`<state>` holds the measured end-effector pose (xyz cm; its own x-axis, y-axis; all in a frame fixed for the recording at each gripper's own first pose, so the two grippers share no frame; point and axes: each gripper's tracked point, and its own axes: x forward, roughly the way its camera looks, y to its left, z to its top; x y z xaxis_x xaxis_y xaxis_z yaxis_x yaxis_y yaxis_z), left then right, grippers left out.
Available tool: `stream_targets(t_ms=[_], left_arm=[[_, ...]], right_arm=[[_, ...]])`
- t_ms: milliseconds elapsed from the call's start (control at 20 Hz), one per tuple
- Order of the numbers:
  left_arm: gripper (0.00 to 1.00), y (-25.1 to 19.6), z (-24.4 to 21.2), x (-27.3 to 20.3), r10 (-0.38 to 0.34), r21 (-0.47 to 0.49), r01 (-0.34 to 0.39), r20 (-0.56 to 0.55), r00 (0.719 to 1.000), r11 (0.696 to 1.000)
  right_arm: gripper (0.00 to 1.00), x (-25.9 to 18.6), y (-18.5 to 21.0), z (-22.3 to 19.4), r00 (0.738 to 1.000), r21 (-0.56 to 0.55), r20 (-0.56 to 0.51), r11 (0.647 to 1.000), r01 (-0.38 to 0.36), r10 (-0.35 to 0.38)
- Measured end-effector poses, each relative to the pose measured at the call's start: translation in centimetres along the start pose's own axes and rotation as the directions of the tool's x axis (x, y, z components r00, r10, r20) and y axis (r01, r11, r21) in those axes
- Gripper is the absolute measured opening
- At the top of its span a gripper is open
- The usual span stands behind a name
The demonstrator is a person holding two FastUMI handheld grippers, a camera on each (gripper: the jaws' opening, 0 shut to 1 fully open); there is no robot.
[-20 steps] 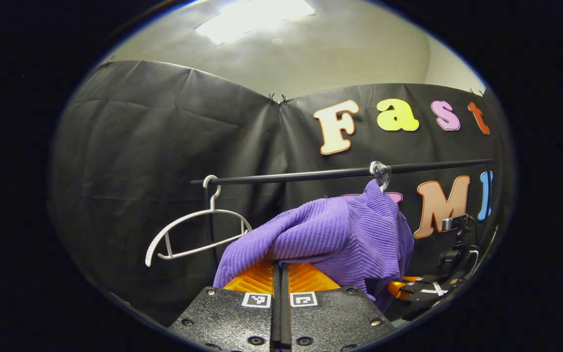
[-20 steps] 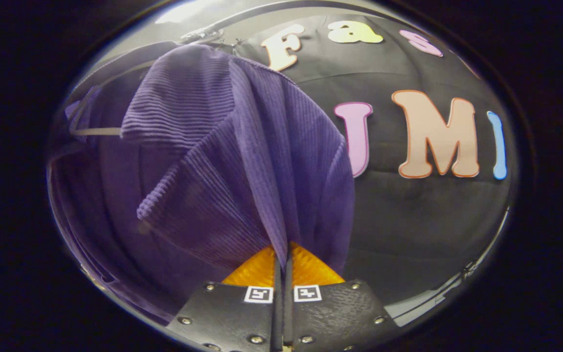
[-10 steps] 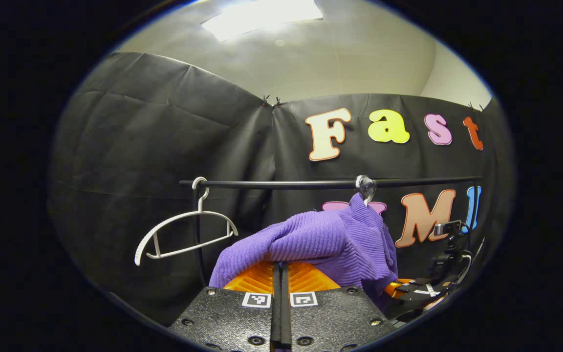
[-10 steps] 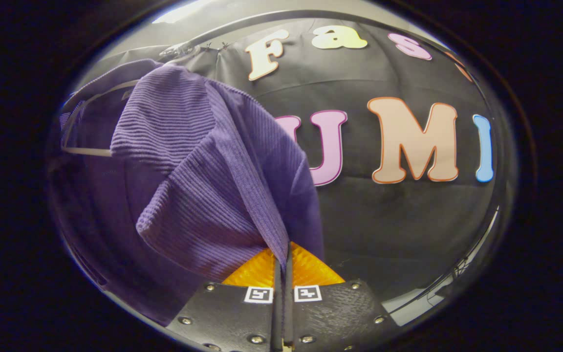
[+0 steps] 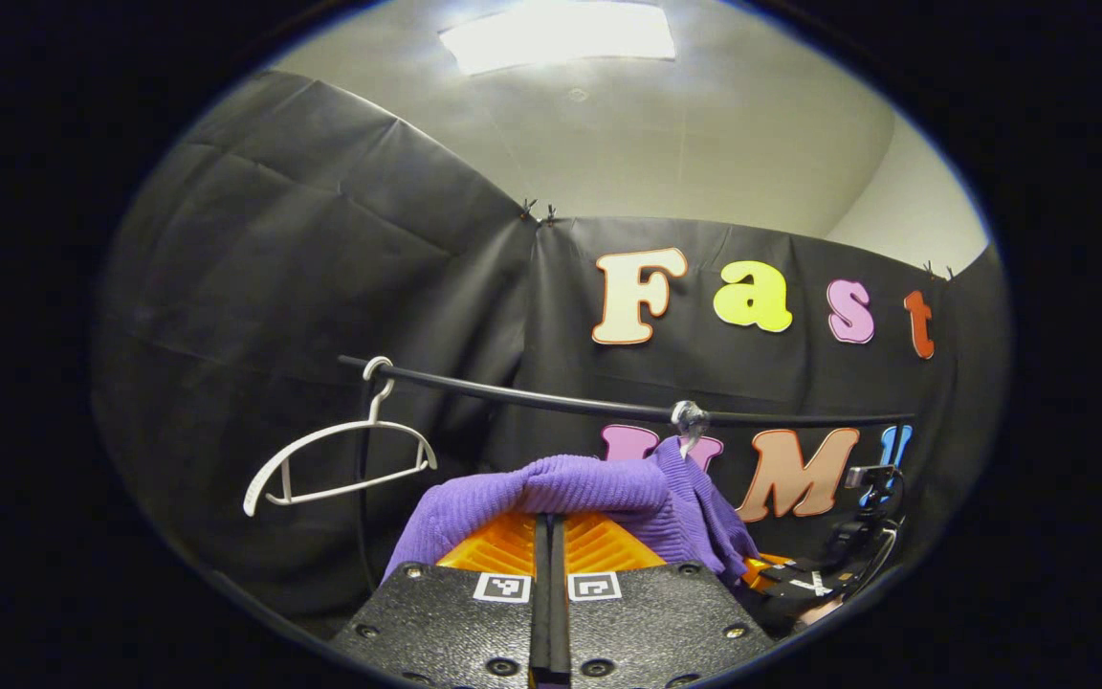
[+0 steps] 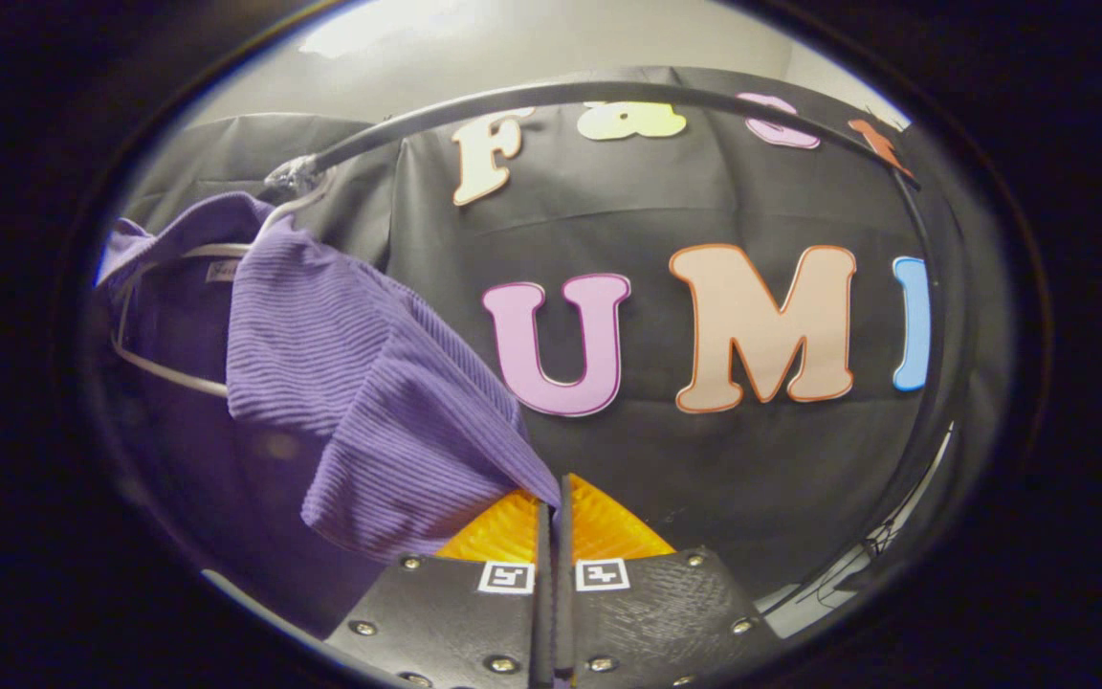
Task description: Grasp the clothes on the hanger with both hands and then place them into the laundry hamper below.
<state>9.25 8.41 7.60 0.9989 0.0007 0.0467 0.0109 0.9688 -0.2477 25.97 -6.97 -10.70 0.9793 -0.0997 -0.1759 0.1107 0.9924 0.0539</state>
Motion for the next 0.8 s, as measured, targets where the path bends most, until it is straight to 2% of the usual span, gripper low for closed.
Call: stream_targets(t_ms=[350,400,650,800], left_arm=[[0.02,0.4,2.5,-0.1,0.016,-0.032,-0.014,0.044,0.999,0.999],[0.00,0.7,2.6,-0.1,0.020,-0.027,-0.019,0.050,0.999,0.999],[0.00,1.8,2.6,0.2,0.054,0.017,-0.056,0.059,0.997,0.998],[0.02,3.1,1.9,0.4,0.095,0.056,-0.098,0.054,0.994,0.994]], right_arm=[[0.01,0.0,-0.1,3.4,0.997,-0.031,0.079,0.999,-0.009,0.012],[0.02,0.3,0.1,3.1,0.997,-0.036,0.073,0.999,-0.017,0.019],[0.01,1.0,1.7,0.8,0.998,-0.040,0.025,0.997,-0.063,0.065],[0.02,1.4,1.6,-0.1,0.998,-0.059,0.013,0.997,-0.058,0.059]])
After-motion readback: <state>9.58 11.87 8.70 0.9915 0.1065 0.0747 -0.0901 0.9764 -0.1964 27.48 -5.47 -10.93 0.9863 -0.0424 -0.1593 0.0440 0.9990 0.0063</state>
